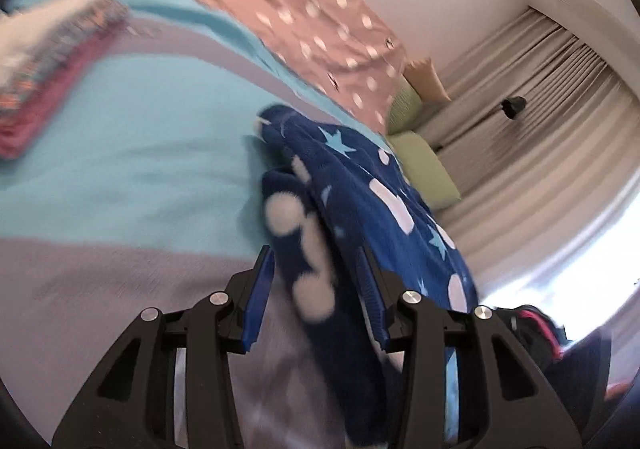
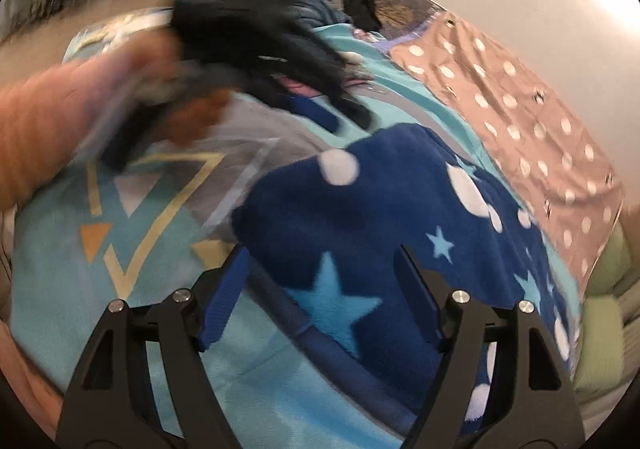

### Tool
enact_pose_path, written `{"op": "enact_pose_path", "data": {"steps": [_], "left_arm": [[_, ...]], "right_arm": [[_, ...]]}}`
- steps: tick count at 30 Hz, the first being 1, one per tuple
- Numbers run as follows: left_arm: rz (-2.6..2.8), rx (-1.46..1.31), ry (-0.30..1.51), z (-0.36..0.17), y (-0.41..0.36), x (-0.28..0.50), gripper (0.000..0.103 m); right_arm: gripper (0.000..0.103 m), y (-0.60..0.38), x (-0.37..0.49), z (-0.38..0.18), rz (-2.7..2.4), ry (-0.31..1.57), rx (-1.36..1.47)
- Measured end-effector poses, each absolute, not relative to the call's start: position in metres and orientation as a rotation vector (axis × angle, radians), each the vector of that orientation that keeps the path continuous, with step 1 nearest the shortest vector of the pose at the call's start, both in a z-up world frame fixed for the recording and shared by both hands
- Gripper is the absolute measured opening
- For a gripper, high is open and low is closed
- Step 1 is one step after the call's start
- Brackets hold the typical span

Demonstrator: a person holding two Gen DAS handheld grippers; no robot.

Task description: Fold small clothes

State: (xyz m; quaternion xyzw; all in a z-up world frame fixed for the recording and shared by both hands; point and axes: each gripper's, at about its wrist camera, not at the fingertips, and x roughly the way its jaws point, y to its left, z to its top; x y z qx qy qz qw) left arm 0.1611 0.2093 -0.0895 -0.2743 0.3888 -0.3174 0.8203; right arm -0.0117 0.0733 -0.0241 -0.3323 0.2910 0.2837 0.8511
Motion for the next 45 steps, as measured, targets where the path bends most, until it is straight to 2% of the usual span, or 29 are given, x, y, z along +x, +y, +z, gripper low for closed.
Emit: {"op": "enact_pose_path", "data": {"steps": [2,4,8,14,15,17,19,22,30,34,35,37,38,39,42,45], "left_arm": [[-0.693,-0.628,0.889,-0.106,0.2,0.19,0.042],[-0.672,-0.637,0.92,-0.115,0.193,0.211,0.007],[-0.625,-0.588,0.889,-0.11,0.185,0.229,0.004],[-0.587,-0.655,0.855,-0.118,0.207,0.213,0.001],[-0.593,-0.665,0.856,-0.12,0.209,0.213,0.002],[-0.634,-0.697,0.845,-0.121,0.21,0.208,0.009],[-0.665,-0.71,0.831,-0.118,0.21,0.206,0.035],[-0.696,-0.722,0.83,-0.114,0.206,0.204,0.047],[-0.748,-0.817,0.823,-0.116,0.21,0.207,0.06],[-0.663,-0.707,0.879,-0.109,0.189,0.228,0.057],[-0.638,-0.659,0.886,-0.108,0.181,0.233,0.055],[-0.626,-0.615,0.893,-0.109,0.172,0.244,0.035],[-0.631,-0.616,0.894,-0.111,0.17,0.248,0.033],[-0.639,-0.631,0.883,-0.113,0.172,0.248,0.03],[-0.648,-0.661,0.864,-0.115,0.182,0.243,0.025],[-0.636,-0.652,0.85,-0.114,0.183,0.242,0.021]], "right_arm": [[0.076,0.076,-0.012,-0.028,0.598,0.627,-0.707],[0.076,0.075,-0.008,-0.031,0.584,0.655,-0.689],[0.076,0.074,-0.002,-0.03,0.54,0.658,-0.66],[0.076,0.08,0.002,-0.043,0.475,0.653,-0.724],[0.076,0.081,0.004,-0.045,0.455,0.648,-0.736],[0.076,0.082,0.007,-0.048,0.42,0.641,-0.747],[0.076,0.081,0.009,-0.05,0.409,0.639,-0.737],[0.076,0.081,0.013,-0.051,0.409,0.638,-0.723],[0.078,0.093,0.015,-0.058,0.413,0.589,-0.762],[0.077,0.118,0.011,-0.07,0.334,0.422,-0.873],[0.075,0.124,0.009,-0.073,0.3,0.354,-0.915],[0.048,0.132,0.001,-0.077,0.308,0.261,-0.972],[0.035,0.133,-0.002,-0.078,0.319,0.255,-0.979],[0.029,0.131,-0.002,-0.078,0.348,0.27,-0.966],[0.024,0.119,0.001,-0.071,0.464,0.373,-0.877],[0.022,0.106,0.002,-0.058,0.53,0.457,-0.763]]}}
